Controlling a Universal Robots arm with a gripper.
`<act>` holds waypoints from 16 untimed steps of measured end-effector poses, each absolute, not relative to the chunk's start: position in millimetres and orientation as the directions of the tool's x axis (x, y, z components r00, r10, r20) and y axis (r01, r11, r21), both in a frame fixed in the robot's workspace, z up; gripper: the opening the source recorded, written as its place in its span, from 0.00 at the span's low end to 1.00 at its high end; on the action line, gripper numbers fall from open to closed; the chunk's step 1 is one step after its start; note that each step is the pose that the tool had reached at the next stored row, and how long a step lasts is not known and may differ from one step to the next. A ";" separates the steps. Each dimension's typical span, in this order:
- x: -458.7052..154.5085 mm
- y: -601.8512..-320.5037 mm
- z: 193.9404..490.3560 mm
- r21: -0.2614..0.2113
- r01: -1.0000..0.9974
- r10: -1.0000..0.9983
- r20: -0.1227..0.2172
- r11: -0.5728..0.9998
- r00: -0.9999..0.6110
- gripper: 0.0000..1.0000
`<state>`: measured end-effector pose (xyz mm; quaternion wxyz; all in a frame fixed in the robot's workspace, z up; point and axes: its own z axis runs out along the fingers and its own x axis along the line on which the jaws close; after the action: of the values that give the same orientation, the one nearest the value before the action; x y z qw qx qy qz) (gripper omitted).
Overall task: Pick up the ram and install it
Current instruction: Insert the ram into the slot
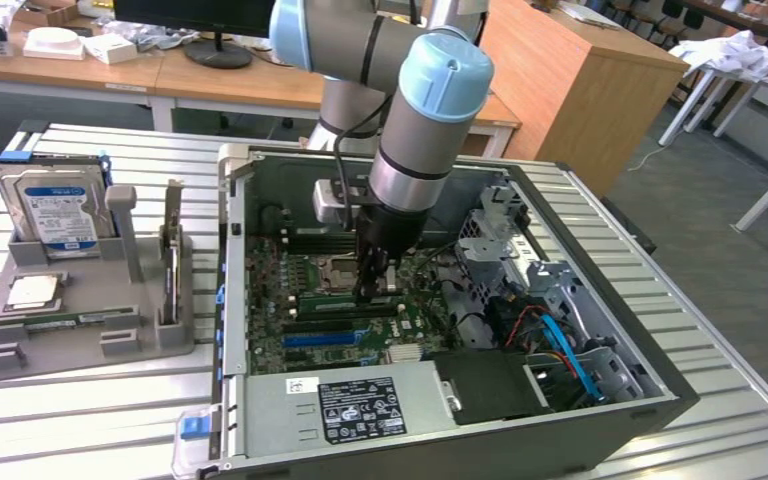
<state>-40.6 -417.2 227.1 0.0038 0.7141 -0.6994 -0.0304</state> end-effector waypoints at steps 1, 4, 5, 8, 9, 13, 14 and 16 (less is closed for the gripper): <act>-40.6 -417.2 227.1 0.048 -0.999 -0.999 -0.038 -0.022 0.020 0.12; -40.6 -417.2 227.1 0.048 -0.999 -0.999 -0.038 -0.022 0.020 0.12; -40.6 -417.2 227.1 0.048 -0.999 -0.999 -0.038 -0.022 0.020 0.12; -40.6 -417.1 227.2 0.048 -0.999 -0.999 -0.038 -0.022 0.020 0.12; -40.6 -417.2 227.3 0.048 -0.999 -0.999 -0.038 -0.022 0.020 0.12; -40.6 -417.2 228.0 0.048 -0.999 -0.999 -0.038 -0.021 0.019 0.12; -40.6 -417.2 228.2 0.047 -0.999 -0.999 -0.038 -0.021 0.019 0.12; -40.6 -417.2 228.4 0.047 -0.999 -0.999 -0.038 -0.016 0.014 0.12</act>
<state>-40.6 -417.2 228.4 0.0035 0.7121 -0.7014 -0.0302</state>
